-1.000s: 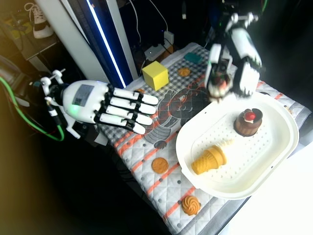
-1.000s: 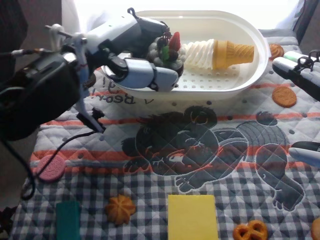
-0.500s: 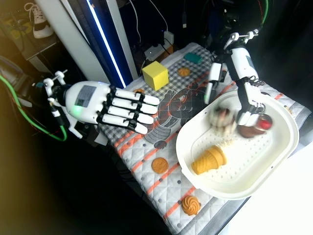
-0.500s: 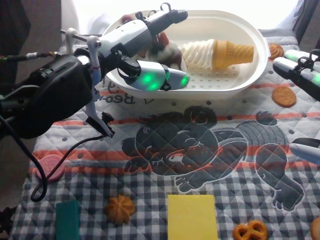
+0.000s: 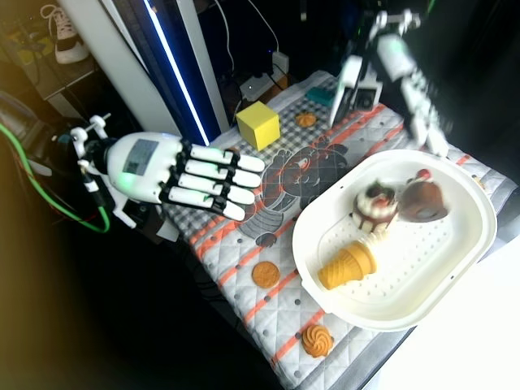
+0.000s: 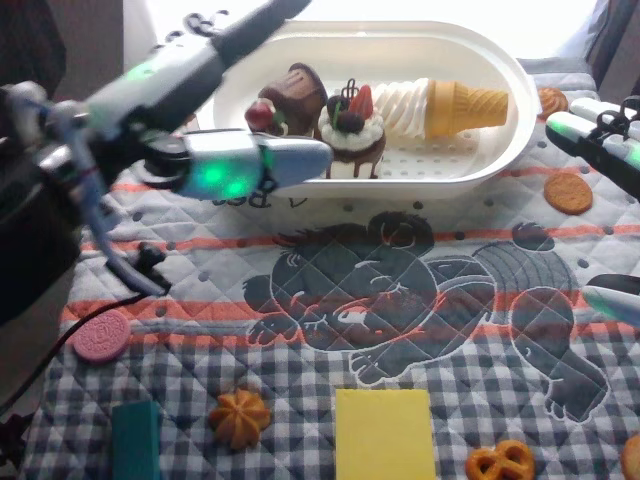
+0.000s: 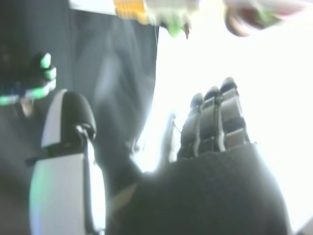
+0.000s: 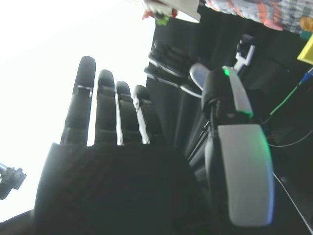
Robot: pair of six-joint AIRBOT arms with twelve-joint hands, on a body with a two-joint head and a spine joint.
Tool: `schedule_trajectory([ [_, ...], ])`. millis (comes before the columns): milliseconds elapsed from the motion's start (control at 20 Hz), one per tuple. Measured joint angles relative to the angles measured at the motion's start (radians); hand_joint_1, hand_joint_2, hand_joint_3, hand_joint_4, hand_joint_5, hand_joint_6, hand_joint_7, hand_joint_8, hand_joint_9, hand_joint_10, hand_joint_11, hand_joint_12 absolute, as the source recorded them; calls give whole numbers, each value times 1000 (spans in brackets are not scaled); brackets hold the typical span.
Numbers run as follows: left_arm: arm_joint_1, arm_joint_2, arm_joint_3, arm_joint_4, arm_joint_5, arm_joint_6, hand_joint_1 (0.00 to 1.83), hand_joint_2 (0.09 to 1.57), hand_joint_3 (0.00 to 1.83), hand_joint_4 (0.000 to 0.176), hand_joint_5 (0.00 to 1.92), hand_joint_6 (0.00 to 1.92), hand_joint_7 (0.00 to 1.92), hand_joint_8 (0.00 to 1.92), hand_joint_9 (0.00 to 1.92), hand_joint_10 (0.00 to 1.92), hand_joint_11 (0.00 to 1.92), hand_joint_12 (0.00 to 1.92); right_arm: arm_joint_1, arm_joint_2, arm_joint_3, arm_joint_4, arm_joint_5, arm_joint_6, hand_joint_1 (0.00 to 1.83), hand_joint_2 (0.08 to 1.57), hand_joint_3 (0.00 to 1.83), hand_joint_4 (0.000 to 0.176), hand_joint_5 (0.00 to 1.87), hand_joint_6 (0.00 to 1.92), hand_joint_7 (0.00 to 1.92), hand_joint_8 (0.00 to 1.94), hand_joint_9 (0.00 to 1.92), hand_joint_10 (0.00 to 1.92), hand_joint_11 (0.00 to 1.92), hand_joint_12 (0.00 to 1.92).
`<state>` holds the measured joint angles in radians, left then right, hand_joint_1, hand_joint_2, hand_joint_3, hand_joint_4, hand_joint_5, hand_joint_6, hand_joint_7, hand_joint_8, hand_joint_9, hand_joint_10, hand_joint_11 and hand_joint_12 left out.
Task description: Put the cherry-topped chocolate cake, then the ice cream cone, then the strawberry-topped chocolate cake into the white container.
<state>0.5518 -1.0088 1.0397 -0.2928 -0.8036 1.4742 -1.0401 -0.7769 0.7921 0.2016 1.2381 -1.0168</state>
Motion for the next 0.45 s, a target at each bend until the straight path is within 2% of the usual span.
schedule_trajectory([
  [50,43,34,-25,0,-50,-37,764,1093,25,176,0,0,0,0,0,0,51,29,0,5,-3,2,10,0,668,1172,0,57,0,0,43,0,137,20,0,813],
  [150,103,81,-73,-3,-136,-50,787,1088,20,176,0,0,0,0,0,0,42,30,0,13,-6,-2,26,0,678,1166,0,59,0,0,39,0,135,19,0,786],
  [200,143,108,-106,-3,-200,-52,821,1172,0,176,0,0,0,0,0,0,1,135,0,18,-12,0,34,0,688,1168,0,45,0,0,9,0,117,12,0,809],
  [250,171,123,-127,-4,-246,-52,821,1172,0,176,0,0,0,0,0,0,1,135,0,22,-16,-3,37,-1,688,1168,0,45,0,0,9,0,117,12,0,809],
  [300,200,135,-145,-4,-284,-55,767,1213,2,172,0,0,0,0,0,0,0,98,0,26,-20,-2,40,-3,674,1168,0,44,0,0,1,0,110,9,0,818],
  [350,233,152,-168,-12,-333,-55,606,1294,6,166,0,0,0,0,0,0,0,270,0,31,-26,-2,45,-10,663,1161,0,69,0,0,1,1,127,18,0,800],
  [400,265,166,-183,-16,-369,-55,606,1294,6,166,0,0,0,0,0,0,0,270,0,37,-31,-2,51,-13,663,1161,0,69,0,0,1,1,127,18,0,800],
  [450,287,174,-196,-30,-399,-55,532,1320,6,169,0,0,0,0,0,0,0,187,0,39,-31,-3,59,-15,667,1156,0,64,0,0,0,0,139,25,0,839],
])
